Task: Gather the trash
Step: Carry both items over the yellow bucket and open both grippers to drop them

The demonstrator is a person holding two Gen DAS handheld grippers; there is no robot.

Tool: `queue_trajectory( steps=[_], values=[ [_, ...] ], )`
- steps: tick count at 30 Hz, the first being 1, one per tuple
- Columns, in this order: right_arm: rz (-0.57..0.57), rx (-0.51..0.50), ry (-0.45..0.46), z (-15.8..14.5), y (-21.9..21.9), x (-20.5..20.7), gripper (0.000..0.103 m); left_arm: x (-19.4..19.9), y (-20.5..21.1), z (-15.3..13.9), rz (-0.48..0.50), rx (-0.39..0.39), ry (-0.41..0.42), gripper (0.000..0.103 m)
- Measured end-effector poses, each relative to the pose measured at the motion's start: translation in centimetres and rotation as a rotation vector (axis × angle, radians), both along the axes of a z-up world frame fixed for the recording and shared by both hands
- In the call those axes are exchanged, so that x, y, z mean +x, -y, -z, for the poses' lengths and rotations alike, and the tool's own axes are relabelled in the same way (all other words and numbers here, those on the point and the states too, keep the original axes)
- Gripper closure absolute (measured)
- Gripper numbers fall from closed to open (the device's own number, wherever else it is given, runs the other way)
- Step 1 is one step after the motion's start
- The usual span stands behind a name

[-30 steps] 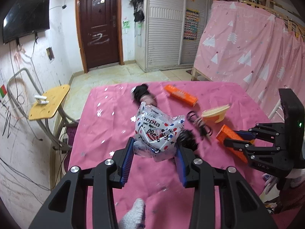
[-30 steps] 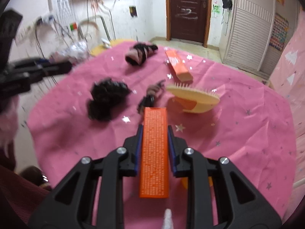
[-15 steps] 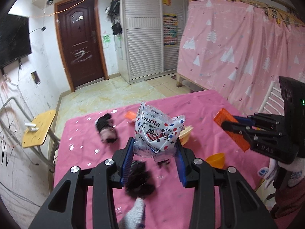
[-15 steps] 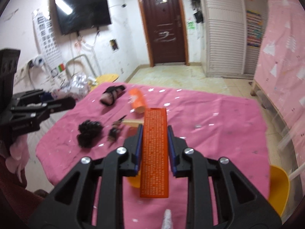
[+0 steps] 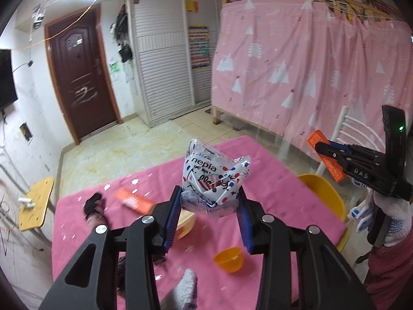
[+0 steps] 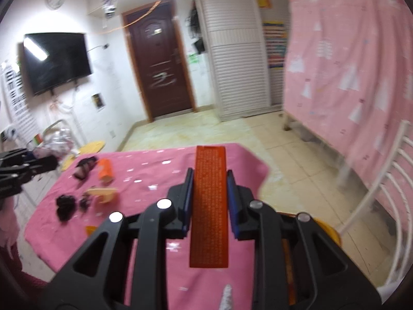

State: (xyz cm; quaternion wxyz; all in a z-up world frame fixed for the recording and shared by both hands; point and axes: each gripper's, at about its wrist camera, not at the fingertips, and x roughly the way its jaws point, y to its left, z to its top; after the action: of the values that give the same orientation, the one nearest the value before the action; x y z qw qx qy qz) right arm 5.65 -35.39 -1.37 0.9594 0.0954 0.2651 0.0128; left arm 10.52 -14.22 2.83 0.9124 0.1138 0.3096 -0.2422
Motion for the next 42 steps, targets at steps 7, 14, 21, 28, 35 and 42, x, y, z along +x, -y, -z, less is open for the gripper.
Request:
queue_trajectory(
  steps=[7, 14, 21, 28, 35, 42],
  values=[
    [0.129, 0.003, -0.045, 2.5, 5.0, -0.9, 0.080, -0.4, 6.0, -0.8, 0.095, -0.008, -0.009, 0.071],
    [0.186, 0.026, -0.103, 5.2, 7.8, -0.9, 0.080, -1.1, 12.0, -0.1, 0.179, 0.019, -0.030, 0.071],
    [0.233, 0.062, -0.087, 5.6, 10.1, -1.8, 0.057, -1.6, 17.2, 1.5, 0.253, 0.051, -0.073, 0.071],
    [0.320, 0.112, -0.032, 4.6, 13.2, -3.8, 0.057, -2.0, 21.8, 3.3, 0.314, 0.084, -0.116, 0.071],
    [0.355, 0.135, 0.003, 4.1, 14.7, -4.9, 0.057, -2.0, 24.8, 4.1, 0.336, 0.095, -0.149, 0.063],
    [0.344, 0.142, 0.006, 4.3, 14.7, -4.9, 0.057, -2.3, 26.1, 4.9, 0.348, 0.092, -0.177, 0.047]
  ],
)
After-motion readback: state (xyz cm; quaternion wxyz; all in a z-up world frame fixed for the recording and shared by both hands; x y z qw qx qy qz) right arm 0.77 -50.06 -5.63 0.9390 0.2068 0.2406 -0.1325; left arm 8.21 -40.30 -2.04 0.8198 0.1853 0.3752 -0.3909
